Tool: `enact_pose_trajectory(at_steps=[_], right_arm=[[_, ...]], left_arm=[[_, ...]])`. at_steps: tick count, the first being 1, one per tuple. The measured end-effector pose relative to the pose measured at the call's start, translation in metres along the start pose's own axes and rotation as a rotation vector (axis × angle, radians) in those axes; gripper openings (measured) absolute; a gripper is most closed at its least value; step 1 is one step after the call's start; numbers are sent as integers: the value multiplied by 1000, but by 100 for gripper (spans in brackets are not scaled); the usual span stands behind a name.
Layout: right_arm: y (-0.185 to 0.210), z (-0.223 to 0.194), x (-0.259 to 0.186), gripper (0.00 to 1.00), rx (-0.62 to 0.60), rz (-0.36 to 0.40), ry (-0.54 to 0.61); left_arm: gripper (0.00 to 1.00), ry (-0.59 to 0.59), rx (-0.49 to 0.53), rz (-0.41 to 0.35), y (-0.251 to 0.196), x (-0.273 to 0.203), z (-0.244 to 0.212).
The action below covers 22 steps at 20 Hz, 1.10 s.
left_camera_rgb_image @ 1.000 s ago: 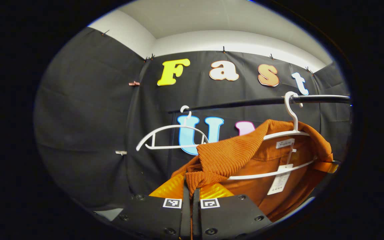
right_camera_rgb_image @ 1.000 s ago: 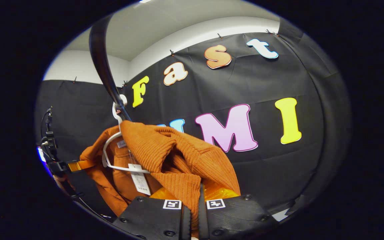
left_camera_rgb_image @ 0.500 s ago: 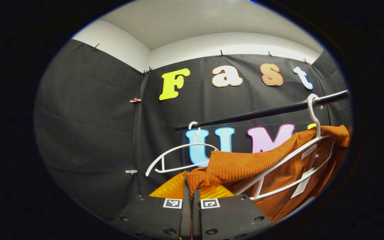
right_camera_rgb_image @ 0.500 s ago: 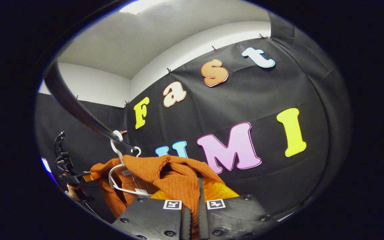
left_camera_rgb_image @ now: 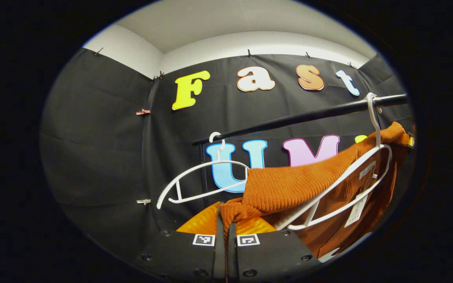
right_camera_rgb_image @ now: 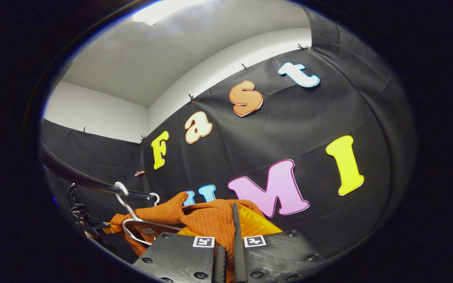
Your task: Grasp the clothes on the hanger with both hands and then place them into the laundry hamper below.
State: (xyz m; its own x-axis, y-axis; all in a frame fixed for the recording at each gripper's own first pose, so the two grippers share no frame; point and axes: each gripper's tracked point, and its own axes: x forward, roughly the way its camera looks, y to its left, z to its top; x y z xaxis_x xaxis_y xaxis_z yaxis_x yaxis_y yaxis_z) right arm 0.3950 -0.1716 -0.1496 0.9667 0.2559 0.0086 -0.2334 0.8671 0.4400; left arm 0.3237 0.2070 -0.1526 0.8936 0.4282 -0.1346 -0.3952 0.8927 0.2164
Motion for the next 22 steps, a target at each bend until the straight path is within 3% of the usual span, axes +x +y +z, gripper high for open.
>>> enact_pose_trajectory(at_steps=[3, 7, 10, 14, 18, 22], right_arm=[[-12, -4, 16, 12, -28, -17, 10], [-45, -41, 17, 12, -32, -89, 105], [-61, -69, 11, 13, 9, -121, 152], [-94, -126, -18, 12, 21, -221, 270], [-97, -167, -51, 13, 32, -293, 355], [-67, -201, -82, 13, -23, -250, 470]], left_arm=[[6, 40, 7, -37, -5, 7, -18], [6, 76, 7, -77, -19, 8, -47], [6, 142, 0, -101, -28, 2, -86], [6, 221, -25, -125, -45, -13, -123], [6, 301, -40, -137, -59, -27, -152], [6, 350, -47, -151, -69, -44, -171]])
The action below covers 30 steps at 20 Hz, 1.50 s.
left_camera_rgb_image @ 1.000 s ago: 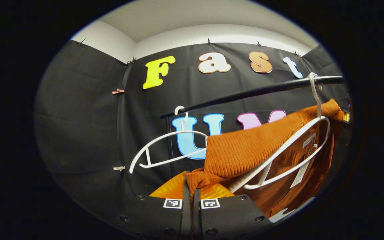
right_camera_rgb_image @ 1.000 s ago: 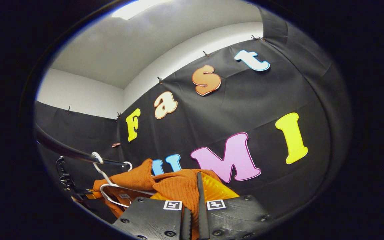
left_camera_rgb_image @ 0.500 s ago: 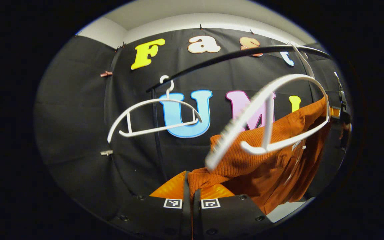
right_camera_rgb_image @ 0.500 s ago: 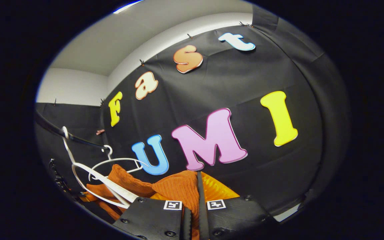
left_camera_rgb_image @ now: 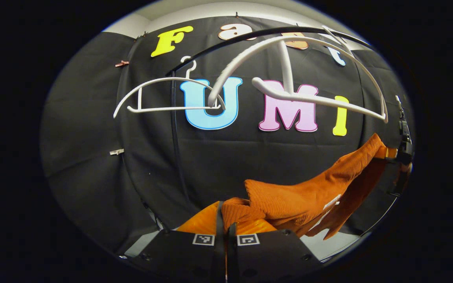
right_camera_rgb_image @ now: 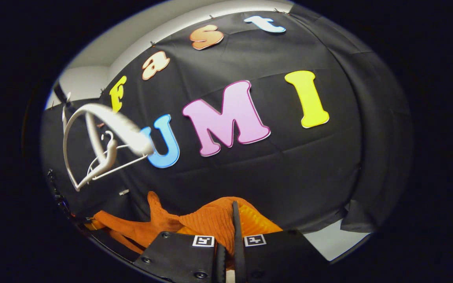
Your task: Grasp the clothes on the hanger with both hands and then place them into the laundry hamper below.
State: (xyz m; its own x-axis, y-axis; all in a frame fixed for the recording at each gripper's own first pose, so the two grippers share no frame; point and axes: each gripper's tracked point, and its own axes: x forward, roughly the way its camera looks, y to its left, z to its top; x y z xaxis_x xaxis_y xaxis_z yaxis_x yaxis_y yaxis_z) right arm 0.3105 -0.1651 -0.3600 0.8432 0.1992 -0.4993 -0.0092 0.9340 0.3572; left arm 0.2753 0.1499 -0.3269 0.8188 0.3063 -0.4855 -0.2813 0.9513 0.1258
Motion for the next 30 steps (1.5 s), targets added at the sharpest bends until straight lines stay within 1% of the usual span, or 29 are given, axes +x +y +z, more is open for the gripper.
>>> enact_pose_trajectory(at_steps=[2, 4, 6, 8, 10, 14, 16, 19, 22, 24, 26, 28, 30], right_arm=[[8, -21, -9, 13, -3, 11, 54], [25, -40, -20, 13, 5, 40, 102], [49, -54, -32, 13, -28, 84, 136], [75, -71, -45, 13, -57, 154, 180], [96, -91, -56, 13, -86, 207, 231], [120, -118, -74, 13, -101, 253, 297], [126, -132, -79, 13, -124, 265, 330], [134, -156, -83, 13, -157, 284, 398], [142, -177, -78, 13, -206, 303, 458], [138, -189, -71, 13, -233, 286, 509], [129, -209, -65, 13, -263, 260, 572], [120, -230, -66, 13, -285, 232, 659], [117, -245, -67, 13, -294, 213, 710]], left_arm=[[6, 19, -32, -32, -13, -4, -6], [6, 35, -37, -53, -28, -13, -14], [6, 41, -43, -90, -50, -22, -17], [6, 42, -48, -134, -75, -29, -18], [6, 47, -40, -174, -97, -36, -21], [7, 73, -34, -241, -132, -48, -32], [6, 100, -24, -253, -139, -52, -42], [7, 147, -36, -274, -152, -51, -55], [7, 200, -32, -265, -154, -50, -68], [7, 256, -55, -259, -156, -45, -84], [7, 350, -88, -261, -159, -39, -105], [10, 449, -137, -243, -156, -29, -124], [10, 520, -190, -229, -154, -26, -138]])
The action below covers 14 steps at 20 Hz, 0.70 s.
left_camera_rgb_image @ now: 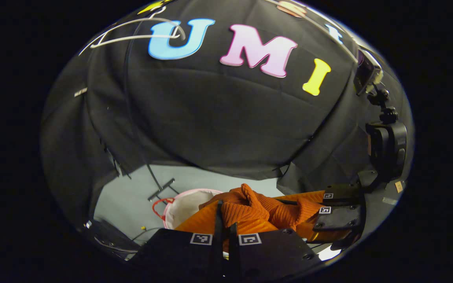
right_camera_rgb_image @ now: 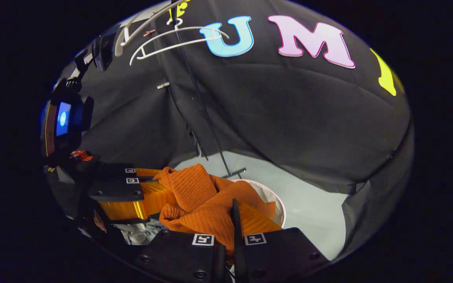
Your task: Grasp the clothes on the hanger with both hands and then place them into the laundry hamper below.
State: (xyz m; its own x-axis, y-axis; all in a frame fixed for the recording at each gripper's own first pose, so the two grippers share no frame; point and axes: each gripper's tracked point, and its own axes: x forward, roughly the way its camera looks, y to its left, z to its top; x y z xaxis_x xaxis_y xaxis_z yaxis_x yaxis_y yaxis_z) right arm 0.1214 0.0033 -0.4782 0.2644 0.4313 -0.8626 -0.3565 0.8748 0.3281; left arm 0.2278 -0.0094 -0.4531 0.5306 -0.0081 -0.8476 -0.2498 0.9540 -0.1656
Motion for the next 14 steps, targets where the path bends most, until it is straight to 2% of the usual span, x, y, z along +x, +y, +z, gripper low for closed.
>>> enact_pose_trajectory(at_steps=[3, 6, 7, 8, 10, 11, 12, 14], right_arm=[[4, -4, 4, 13, 21, 2, 42], [3, -8, 9, 16, 19, -11, 58], [-1, -7, 15, 28, 8, -27, 52], [-13, -5, 16, 44, -19, -75, 51], [-28, -2, 9, 77, -55, -99, 46], [-30, 0, 5, 94, -34, -95, 47], [-34, -2, 8, 100, -16, -101, 49], [-42, -4, 7, 99, -8, -121, 49]], left_arm=[[10, 61, -26, 6, 6, 7, -13], [10, 70, -13, 15, 11, 11, -10], [10, 68, -5, 28, 13, 14, -8], [7, 66, 21, 71, 24, 5, -4], [68, 54, 78, 142, 42, 4, -3], [99, 45, 69, 130, 41, -3, 2], [98, 36, 56, 121, 43, 5, 0], [96, 22, 39, 111, 45, 2, 2]])
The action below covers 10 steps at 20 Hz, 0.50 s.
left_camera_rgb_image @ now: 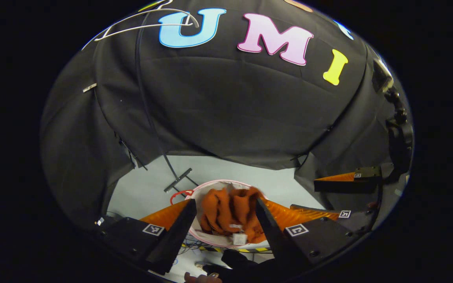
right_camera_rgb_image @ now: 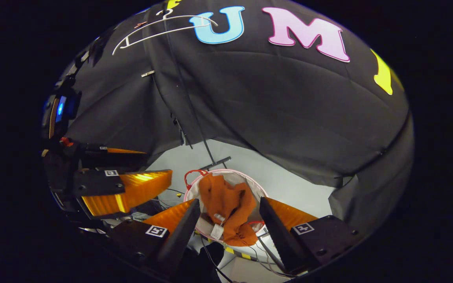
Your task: Grasp the clothes on the hanger with both hands and then place them into the laundry hamper below.
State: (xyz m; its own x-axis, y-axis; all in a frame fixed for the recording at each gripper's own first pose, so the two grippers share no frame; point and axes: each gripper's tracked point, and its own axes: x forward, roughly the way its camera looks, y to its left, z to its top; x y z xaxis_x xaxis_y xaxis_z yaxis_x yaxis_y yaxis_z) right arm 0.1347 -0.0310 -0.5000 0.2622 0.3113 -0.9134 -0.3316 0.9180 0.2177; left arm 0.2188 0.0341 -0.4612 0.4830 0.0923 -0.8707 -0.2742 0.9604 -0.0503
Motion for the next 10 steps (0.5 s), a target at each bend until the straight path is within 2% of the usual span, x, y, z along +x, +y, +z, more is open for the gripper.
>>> enact_pose_trajectory(at_steps=[10], right_arm=[[32, -4, -27, 99, -8, -23, -32]], left_arm=[[96, -42, 10, -44, 12, -36, -16]])
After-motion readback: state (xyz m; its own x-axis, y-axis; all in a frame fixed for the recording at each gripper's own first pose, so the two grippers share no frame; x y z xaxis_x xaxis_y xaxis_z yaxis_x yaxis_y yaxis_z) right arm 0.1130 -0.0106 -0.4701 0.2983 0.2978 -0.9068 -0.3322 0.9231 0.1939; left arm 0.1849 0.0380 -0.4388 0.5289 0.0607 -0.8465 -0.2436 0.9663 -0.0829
